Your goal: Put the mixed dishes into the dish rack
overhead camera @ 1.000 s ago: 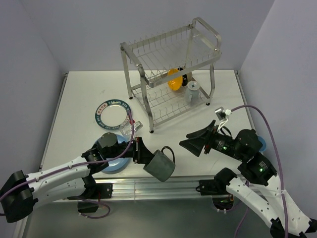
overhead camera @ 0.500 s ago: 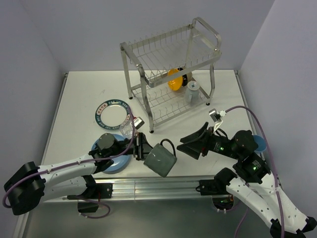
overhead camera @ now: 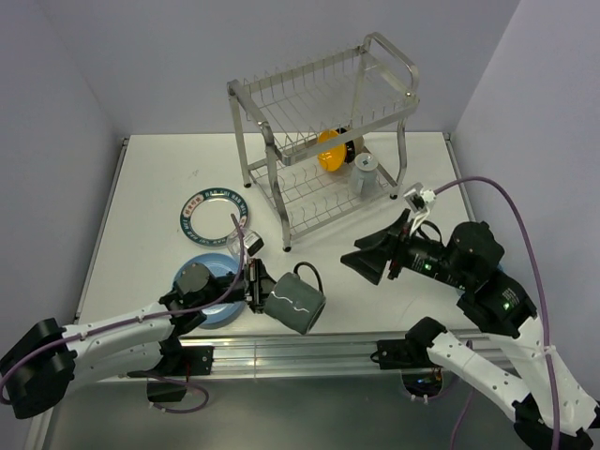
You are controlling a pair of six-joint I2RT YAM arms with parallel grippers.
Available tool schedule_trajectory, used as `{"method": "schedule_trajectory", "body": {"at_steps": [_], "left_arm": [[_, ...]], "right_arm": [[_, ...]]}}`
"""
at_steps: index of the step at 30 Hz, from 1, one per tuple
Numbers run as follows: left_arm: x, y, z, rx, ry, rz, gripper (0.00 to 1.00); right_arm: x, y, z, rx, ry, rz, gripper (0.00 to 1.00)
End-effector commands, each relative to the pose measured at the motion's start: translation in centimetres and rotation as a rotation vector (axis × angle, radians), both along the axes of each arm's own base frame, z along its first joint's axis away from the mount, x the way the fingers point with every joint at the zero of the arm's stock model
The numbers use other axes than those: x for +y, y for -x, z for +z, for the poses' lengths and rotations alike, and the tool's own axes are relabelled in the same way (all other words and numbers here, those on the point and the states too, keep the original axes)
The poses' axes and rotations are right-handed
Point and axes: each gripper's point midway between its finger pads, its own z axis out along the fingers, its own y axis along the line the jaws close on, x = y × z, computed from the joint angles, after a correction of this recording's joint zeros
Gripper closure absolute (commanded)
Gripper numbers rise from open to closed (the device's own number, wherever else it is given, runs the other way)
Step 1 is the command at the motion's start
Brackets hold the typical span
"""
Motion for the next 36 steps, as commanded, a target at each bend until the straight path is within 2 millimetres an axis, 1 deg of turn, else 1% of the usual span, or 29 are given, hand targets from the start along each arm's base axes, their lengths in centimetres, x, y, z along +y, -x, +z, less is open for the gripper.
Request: {"method": "schedule_trajectory", "body": {"at_steps": [1,2,3,5,6,7,8,9,10,11,13,14,15,18,19,20,21,22,23,24,25,26,27,28,31,32,34,35,36], "left_arm": [[0.9,0.1,1.8,0.126,0.033,0.011,1.0],[1.3,0.1,2.1,0.134,0.026,0.027,1.0],[1.4,0.1,1.9,0.158,0.005,0.037,1.0],[2.1,0.6,1.8,0.221,-0.004,0.029,1.0],[2.4,0.8,2.2,0.231,0.007,0.021,1.0],[2.8,1.2,2.9,0.235,0.01,0.017,1.0],[2.9,1.4,3.0,0.233,-0.006,0.011,1.0],[3.0,1.5,3.1,0.234,-0.025,0.01,1.0],[3.3,1.8,4.1,0.209,-0.022,0.007,1.0],[3.3,2.1,3.2,0.235,-0.076,-0.005,1.0],[3.5,2.6,3.4,0.222,-0.102,-0.017,1.0],[3.5,2.7,2.7,0.241,-0.142,-0.023,1.0],[3.6,3.3,2.4,0.24,-0.163,-0.048,1.0],[4.1,4.6,1.2,0.233,-0.229,-0.109,1.0],[4.3,4.8,0.9,0.209,-0.254,-0.116,1.0],[4.4,5.1,0.6,0.205,-0.273,-0.131,1.0],[4.8,6.0,0.1,0.215,-0.306,-0.174,1.0],[5.1,6.3,-0.1,0.195,-0.313,-0.184,1.0],[5.4,6.6,0.0,0.191,-0.311,-0.193,1.0],[5.5,6.9,0.2,0.175,-0.285,-0.214,1.0],[6.0,7.9,0.8,0.172,-0.254,-0.264,1.0],[6.3,8.3,0.9,0.166,-0.247,-0.28,1.0],[6.6,8.6,1.2,0.154,-0.247,-0.286,1.0],[7.1,9.0,0.9,0.149,-0.26,-0.297,1.0],[8.0,9.9,1.5,0.14,-0.248,-0.323,1.0],[8.2,10.1,1.8,0.14,-0.243,-0.327,1.0],[8.4,10.4,2.3,0.144,-0.231,-0.339,1.0],[8.6,10.7,2.4,0.145,-0.235,-0.358,1.0],[8.7,10.8,2.5,0.146,-0.243,-0.364,1.0]], "right_arm": [[-1.3,-2.0,-1.7,-0.026,0.192,-0.086,0.24],[-1.7,-2.7,-1.0,-0.045,0.212,-0.132,0.24],[-1.8,-3.3,-1.7,-0.048,0.267,-0.142,0.24],[-2.1,-4.4,-1.5,-0.086,0.336,-0.205,0.24],[-1.9,-5.0,-2.4,-0.089,0.407,-0.213,0.23],[-2.0,-5.4,-2.7,-0.103,0.453,-0.235,0.23],[-1.2,-5.2,-2.6,-0.135,0.484,-0.21,0.23],[-1.1,-6.1,-3.2,-0.177,0.556,-0.235,0.23],[-0.9,-6.4,-3.5,-0.205,0.592,-0.241,0.23],[-0.2,-6.3,-3.5,-0.262,0.623,-0.22,0.22],[-0.5,-7.1,-3.7,-0.318,0.665,-0.26,0.22],[-0.6,-7.2,-3.7,-0.382,0.697,-0.24,0.23],[-0.1,-6.7,-2.5,-0.437,0.639,-0.229,0.24],[1.2,-5.2,-3.0,-0.582,0.639,-0.122,0.25],[0.7,-5.4,-4.3,-0.61,0.703,-0.15,0.23],[0.5,-5.5,-4.4,-0.669,0.747,-0.161,0.15],[0.8,-4.8,-5.2,-0.715,0.79,-0.144,0.11],[0.4,-5.0,-6.5,-0.74,0.867,-0.154,0.09],[-0.5,-5.6,-7.1,-0.775,0.974,-0.205,0.08],[-0.6,-5.5,-7.5,-0.801,1.019,-0.208,0.07],[0.2,-4.1,-8.3,-0.862,1.044,-0.154,0.07],[-0.2,-3.9,-7.9,-0.914,1.076,-0.198,0.06],[-0.1,-3.1,-7.7,-0.952,1.067,-0.19,0.05],[0.7,-1.5,-8.2,-1.014,1.048,-0.134,0.05],[0.5,0.3,-8.2,-1.095,1.049,-0.137,0.05],[0.9,1.7,-8.1,-1.158,1.056,-0.12,0.04],[1.2,2.9,-7.5,-1.22,1.069,-0.122,0.04],[1.8,4.2,-7.4,-1.282,1.071,-0.09,0.04],[1.5,4.5,-6.7,-1.303,1.08,-0.133,0.04]]}}
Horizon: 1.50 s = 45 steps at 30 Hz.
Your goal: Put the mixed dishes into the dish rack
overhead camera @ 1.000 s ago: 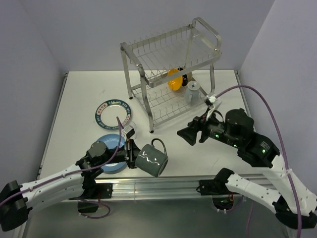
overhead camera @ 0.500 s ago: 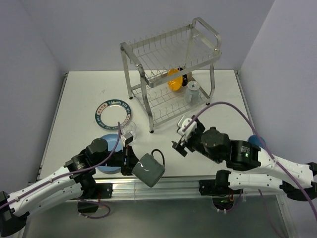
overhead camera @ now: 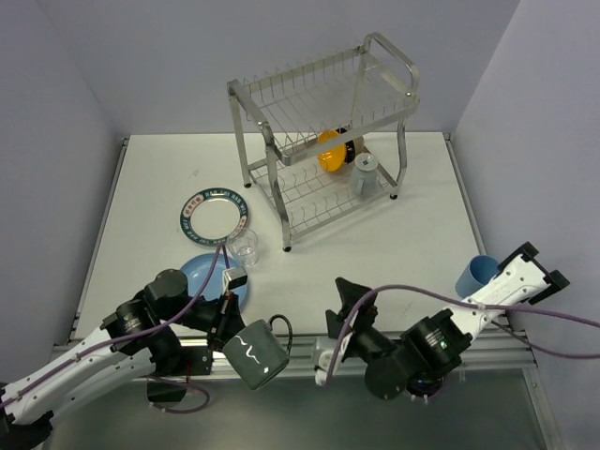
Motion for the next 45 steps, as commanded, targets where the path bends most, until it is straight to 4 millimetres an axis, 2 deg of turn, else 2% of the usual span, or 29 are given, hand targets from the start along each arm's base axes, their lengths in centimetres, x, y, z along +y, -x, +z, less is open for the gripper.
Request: {"method": "schedule_trajectory", "body": {"at_steps": [1,8,13,14,18,22,27,34,45], "left_arm": [[1.0,1.5,3.3,-0.058,0.08,-0.084,1.0],[1.0,1.6,1.4,-0.014,-0.028,-0.107,1.0],[1.0,1.7,0.2,0.005,-0.077,-0.132,1.0],[1.0,1.7,0.1,0.006,-0.082,-0.133,1.0],[1.0,1.8,1.0,-0.031,-0.067,-0.146,1.0],[1.4,2.0,1.6,-0.047,-0.074,-0.143,1.0],[2.2,2.5,2.3,-0.07,-0.063,-0.133,1.0],[3.1,3.1,2.3,-0.057,-0.055,-0.119,1.0],[3.2,3.0,2.7,-0.059,-0.063,-0.103,1.0]], "right_arm": [[-1.0,0.8,3.6,-0.154,-0.052,-0.089,0.04],[1.0,4.7,5.6,-0.275,0.014,0.004,0.08],[2.4,6.3,6.7,-0.355,0.075,0.044,0.09],[3.1,6.9,7.3,-0.305,0.012,0.056,0.09],[4.9,8.5,8.1,-0.309,-0.012,0.107,0.09],[6.6,10.5,8.0,-0.273,-0.045,0.16,0.1],[7.2,11.1,6.6,-0.267,-0.025,0.178,0.1],[7.7,11.7,5.7,-0.276,-0.007,0.196,0.11],[10.5,13.0,6.6,-0.344,0.006,0.249,0.13]]}}
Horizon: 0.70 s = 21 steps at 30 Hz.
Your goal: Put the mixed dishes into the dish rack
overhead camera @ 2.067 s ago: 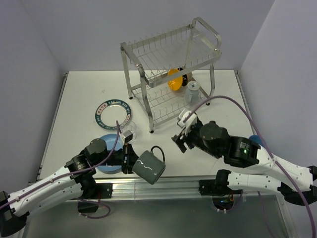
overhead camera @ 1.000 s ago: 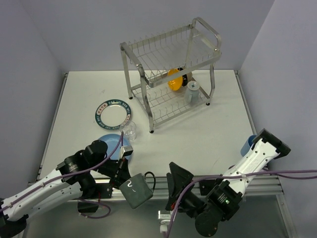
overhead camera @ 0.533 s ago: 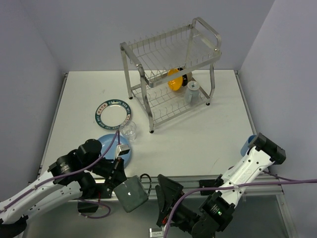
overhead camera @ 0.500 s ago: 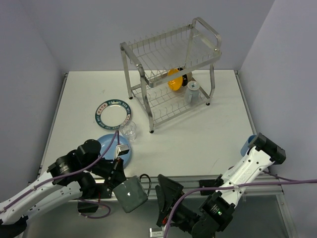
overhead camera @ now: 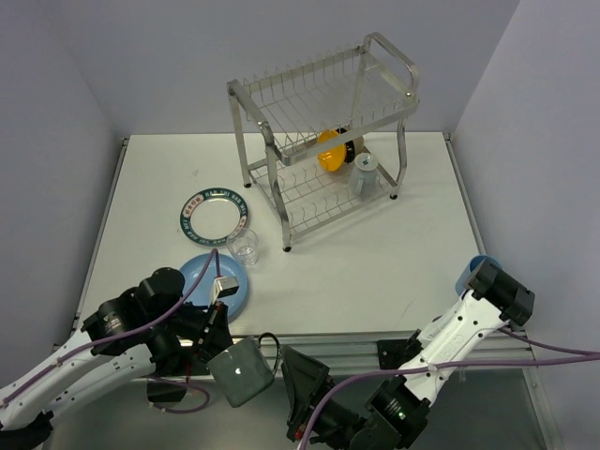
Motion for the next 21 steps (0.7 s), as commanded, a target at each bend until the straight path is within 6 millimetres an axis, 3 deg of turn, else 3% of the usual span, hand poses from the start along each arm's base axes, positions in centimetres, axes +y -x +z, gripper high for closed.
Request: {"method": "schedule_trajectory", "body": {"at_steps": [1,11,21], "left_arm": [[0.3,0.4,2.9,-0.04,0.083,-0.013,1.0],[0.4,0.5,2.7,-0.039,0.074,-0.014,1.0],[0.5,0.5,2.7,-0.039,0.073,-0.016,1.0]], "right_arm": [[1.3,0.6,2.6,0.042,-0.072,0.027,0.13],[4.0,0.1,3.4,0.029,-0.093,0.074,0.17],[4.6,-0.7,3.3,0.034,-0.128,0.092,0.25]]}}
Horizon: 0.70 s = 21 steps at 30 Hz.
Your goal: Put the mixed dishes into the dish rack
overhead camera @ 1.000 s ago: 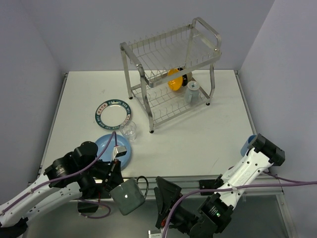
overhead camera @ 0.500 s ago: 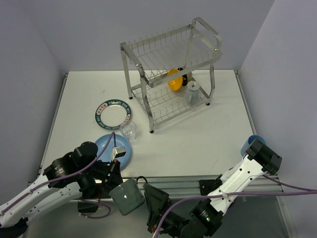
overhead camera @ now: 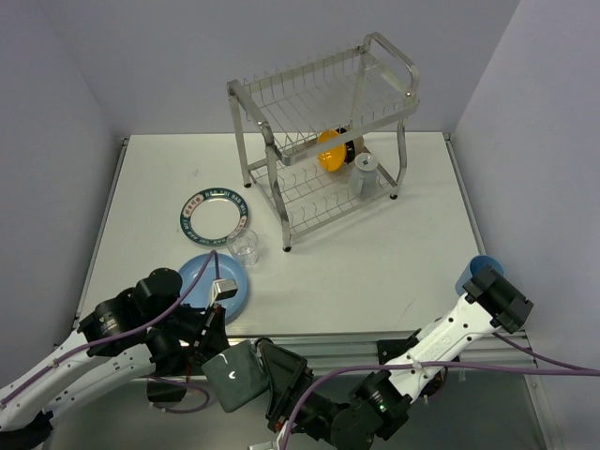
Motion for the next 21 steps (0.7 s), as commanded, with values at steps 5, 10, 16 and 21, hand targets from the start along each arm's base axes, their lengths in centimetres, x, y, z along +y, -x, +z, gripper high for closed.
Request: {"method": "schedule_trajectory", "body": {"at_steps": [5,10,16,21], "left_arm": [[-0.1,-0.1,2.3,-0.052,0.078,0.005,1.0],[-0.1,-0.1,2.2,-0.049,0.075,0.007,1.0],[-0.1,-0.1,2.2,-0.043,0.074,0.01,1.0],[-0.3,-0.3,2.7,-0.041,0.084,0.022,1.0]], "right_arm": [[1.3,-0.1,2.3,0.071,-0.124,0.054,0.29],[1.8,-0.5,2.2,0.066,-0.133,0.058,0.4],[2.4,-0.1,1.6,0.065,-0.11,0.049,0.51],[2.7,0.3,1.0,0.065,-0.079,0.037,0.64]]}}
